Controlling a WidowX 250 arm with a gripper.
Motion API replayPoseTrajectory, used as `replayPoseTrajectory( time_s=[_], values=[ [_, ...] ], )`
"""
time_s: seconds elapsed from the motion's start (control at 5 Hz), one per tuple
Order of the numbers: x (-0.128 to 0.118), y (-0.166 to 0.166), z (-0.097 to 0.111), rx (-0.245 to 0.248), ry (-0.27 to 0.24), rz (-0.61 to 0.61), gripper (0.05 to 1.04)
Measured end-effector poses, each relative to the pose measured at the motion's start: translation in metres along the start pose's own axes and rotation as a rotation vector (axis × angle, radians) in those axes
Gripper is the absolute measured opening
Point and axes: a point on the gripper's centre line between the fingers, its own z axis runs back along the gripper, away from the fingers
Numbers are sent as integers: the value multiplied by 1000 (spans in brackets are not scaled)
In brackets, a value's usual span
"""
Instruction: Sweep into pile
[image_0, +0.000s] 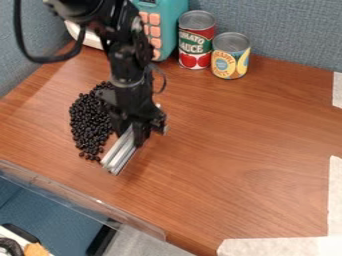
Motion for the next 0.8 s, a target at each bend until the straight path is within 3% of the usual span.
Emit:
replayPoseTrajectory(
  time_s=[0.2,0.6,0.8],
  values=[
    [-4,2,-7,-33,-35,-65,371],
    [-1,9,-22,-100,-154,-204,371],
    [-5,11,-23,-95,-183,-283,371]
  ],
)
